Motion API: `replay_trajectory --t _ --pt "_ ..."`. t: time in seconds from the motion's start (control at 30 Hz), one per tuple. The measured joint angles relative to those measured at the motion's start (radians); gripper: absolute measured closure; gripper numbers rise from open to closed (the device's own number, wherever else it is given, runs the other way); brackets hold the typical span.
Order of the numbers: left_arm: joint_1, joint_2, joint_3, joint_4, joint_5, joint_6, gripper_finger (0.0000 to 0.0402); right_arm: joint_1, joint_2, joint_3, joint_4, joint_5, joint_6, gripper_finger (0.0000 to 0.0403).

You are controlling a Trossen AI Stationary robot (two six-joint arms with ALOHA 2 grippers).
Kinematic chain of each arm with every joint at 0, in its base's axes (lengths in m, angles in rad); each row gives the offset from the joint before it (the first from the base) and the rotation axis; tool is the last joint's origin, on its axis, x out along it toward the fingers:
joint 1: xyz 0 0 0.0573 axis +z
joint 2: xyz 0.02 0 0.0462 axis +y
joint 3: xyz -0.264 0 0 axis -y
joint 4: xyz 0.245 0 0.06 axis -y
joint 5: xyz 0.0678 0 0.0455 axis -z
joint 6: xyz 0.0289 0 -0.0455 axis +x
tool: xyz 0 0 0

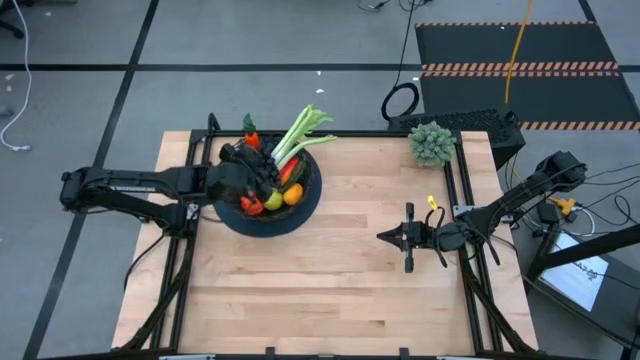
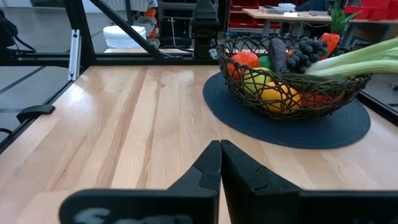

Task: Build produce basket
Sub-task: Return to Home Position

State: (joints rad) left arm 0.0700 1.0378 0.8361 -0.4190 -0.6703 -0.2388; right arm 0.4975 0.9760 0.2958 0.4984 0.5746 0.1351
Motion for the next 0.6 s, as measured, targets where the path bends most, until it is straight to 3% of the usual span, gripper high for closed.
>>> replay_trajectory --t 0.3,0.4,0.6 --pt "-0.218 -0.206 -0.005 -0.077 -0.081 0.001 0.0220 0.001 -0.027 -0.001 0.000 0.000 -0.066 0.0399" --pt "-0.319 -0.256 -0.041 -0.055 -0.153 -0.003 0.0225 0.002 -0.062 -0.001 -0.002 0.000 -0.121 0.0399" --pt "-0.458 -0.267 -0.153 0.051 -0.183 0.111 0.0286 0.001 -0.156 -0.001 -0.006 0.003 -0.290 0.0399"
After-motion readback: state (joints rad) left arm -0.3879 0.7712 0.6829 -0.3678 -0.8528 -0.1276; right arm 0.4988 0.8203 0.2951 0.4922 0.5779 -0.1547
